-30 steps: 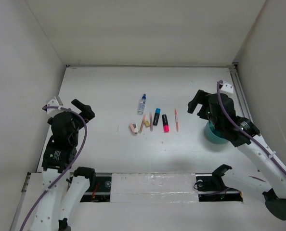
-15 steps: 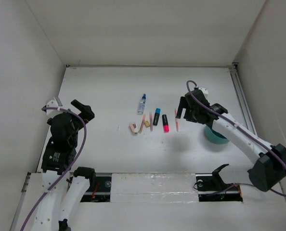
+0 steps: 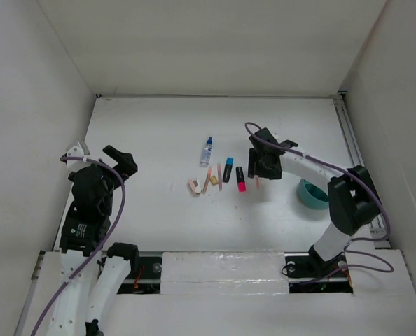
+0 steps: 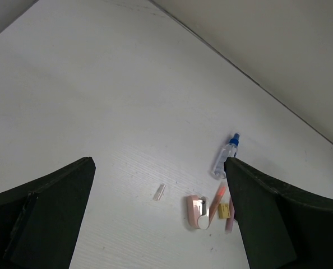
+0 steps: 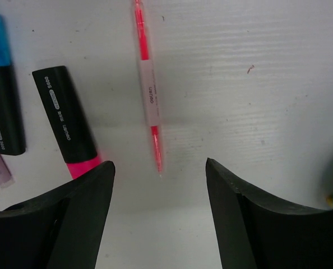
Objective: Sort the stationery into containers
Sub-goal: Pick up the pen from the center of the board.
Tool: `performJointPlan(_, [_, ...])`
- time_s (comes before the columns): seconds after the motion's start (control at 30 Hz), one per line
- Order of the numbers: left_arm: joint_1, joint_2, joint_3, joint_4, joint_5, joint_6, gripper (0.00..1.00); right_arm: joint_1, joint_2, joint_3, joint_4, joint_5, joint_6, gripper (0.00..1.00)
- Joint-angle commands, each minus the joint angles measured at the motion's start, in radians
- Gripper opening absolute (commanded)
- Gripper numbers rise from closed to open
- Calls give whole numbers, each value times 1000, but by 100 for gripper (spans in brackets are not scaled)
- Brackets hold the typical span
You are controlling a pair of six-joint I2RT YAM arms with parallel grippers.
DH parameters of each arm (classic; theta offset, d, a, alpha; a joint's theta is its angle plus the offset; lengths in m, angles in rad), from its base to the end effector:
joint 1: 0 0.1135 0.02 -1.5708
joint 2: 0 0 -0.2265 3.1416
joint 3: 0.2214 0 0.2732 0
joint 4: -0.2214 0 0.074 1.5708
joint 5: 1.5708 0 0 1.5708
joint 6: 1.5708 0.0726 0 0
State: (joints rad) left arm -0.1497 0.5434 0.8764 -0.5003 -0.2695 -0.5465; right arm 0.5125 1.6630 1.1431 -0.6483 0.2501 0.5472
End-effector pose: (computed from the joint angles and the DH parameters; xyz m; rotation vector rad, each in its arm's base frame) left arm 0.2010 -0.0108 0.3505 -0.5349 1.6558 -0.2781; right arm 0.3213 0.1601 0.1259 0.1148 2.6689 -0.0143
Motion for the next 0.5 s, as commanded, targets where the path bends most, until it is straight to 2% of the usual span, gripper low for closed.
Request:
performJointPlan(0.0, [-4,-5,-2,39,4,14,100,-11,46,59,42,-44,-50,72])
performJointPlan(0.37, [-4,-14,-2,39,13,14,100,-40,112,90,33,-77,-81,60])
performJointPlan(0.47, [-4,-14,-2,39,13,14,100,-40,144,90,24,-77,-90,59])
